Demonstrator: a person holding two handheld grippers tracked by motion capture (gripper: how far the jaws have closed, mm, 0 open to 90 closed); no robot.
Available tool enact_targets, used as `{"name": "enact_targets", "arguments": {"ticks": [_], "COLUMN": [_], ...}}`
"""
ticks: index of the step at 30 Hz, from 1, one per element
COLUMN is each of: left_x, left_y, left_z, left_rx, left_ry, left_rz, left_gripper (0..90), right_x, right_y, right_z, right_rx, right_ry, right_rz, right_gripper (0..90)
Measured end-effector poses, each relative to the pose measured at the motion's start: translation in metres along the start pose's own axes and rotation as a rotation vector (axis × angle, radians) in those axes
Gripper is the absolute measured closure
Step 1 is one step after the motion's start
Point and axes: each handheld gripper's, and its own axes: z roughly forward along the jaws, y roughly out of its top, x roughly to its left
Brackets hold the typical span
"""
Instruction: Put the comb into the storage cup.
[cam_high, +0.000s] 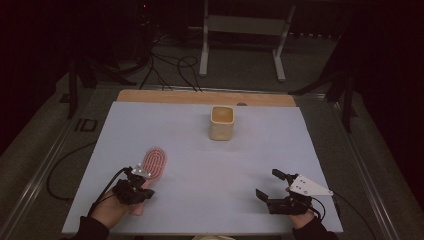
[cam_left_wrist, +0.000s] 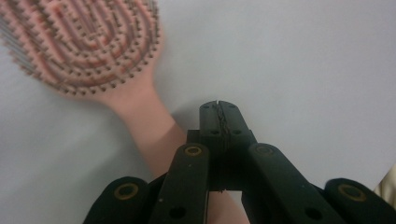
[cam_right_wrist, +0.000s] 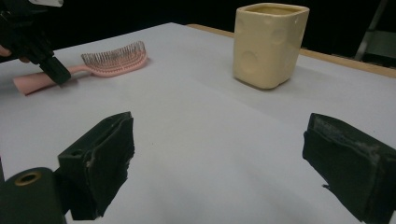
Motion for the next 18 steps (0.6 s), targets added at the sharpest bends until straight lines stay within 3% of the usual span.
{"name": "enact_targets", "arguments": {"ticks": [13, 18], "left_x": [0.02, 0.025], "left_y": [-0.012, -0.013], "left_z": [-0.011, -0.014], "left_rx": [0.038, 0.044], "left_ry": [0.03, 0.064], "left_rz": [-0.034, -0.036], "left_gripper": [90.0, 90.0], "right_x": [0.0, 0.0], "right_y": [0.0, 0.0], "right_z": [0.001, 0.001], "right_rx": [0.006, 0.006], "right_ry": [0.0, 0.001], "right_rz": [-0.001, -0.001], "right_gripper": [8.9, 8.9]}}
